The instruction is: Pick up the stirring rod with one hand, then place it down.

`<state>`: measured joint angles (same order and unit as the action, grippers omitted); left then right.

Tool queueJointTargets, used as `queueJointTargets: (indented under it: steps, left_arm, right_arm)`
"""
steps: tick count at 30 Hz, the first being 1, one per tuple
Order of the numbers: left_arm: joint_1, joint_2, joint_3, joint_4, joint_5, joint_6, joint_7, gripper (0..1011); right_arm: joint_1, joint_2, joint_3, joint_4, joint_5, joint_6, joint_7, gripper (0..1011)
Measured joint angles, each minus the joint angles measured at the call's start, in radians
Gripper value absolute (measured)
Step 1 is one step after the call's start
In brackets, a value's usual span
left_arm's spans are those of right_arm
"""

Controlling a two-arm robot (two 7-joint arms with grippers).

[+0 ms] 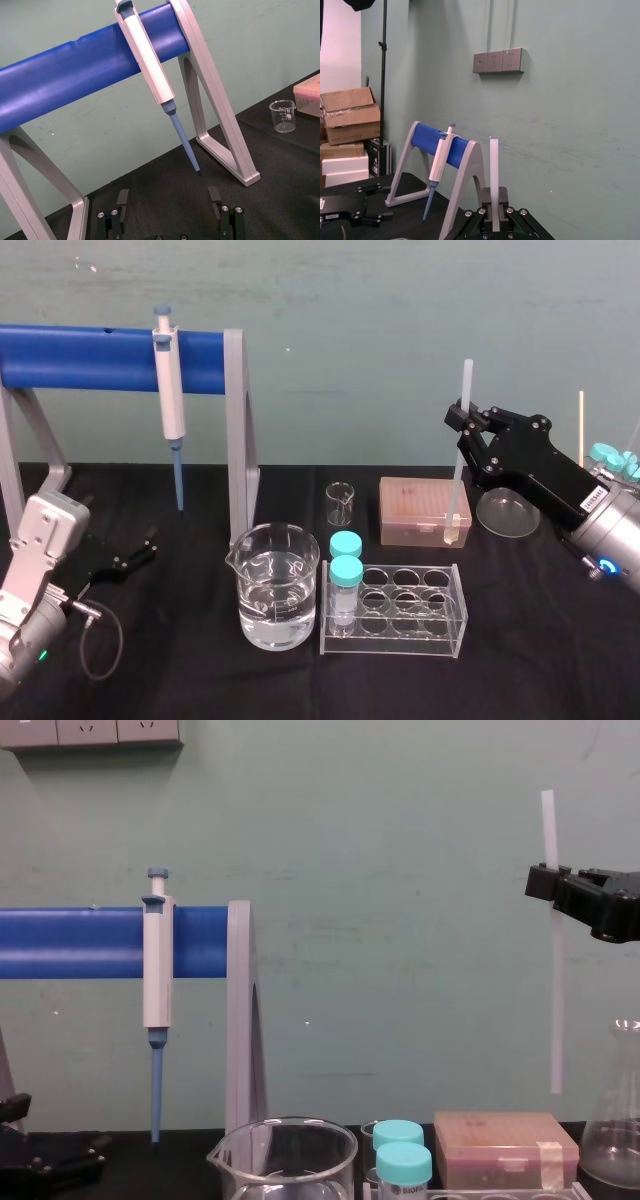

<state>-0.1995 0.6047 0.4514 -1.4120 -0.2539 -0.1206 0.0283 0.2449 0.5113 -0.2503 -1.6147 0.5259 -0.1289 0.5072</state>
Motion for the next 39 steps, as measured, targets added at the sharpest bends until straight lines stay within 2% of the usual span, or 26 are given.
queueJointTargets:
  steps: [39]
  left_arm:
    - [0.0,0.0,0.0,0.0,0.0,0.0,0.0,1000]
  right_arm:
    - [-0.014,0.002,0.001,-0.022,-0.004,0.01,-0.004,66]
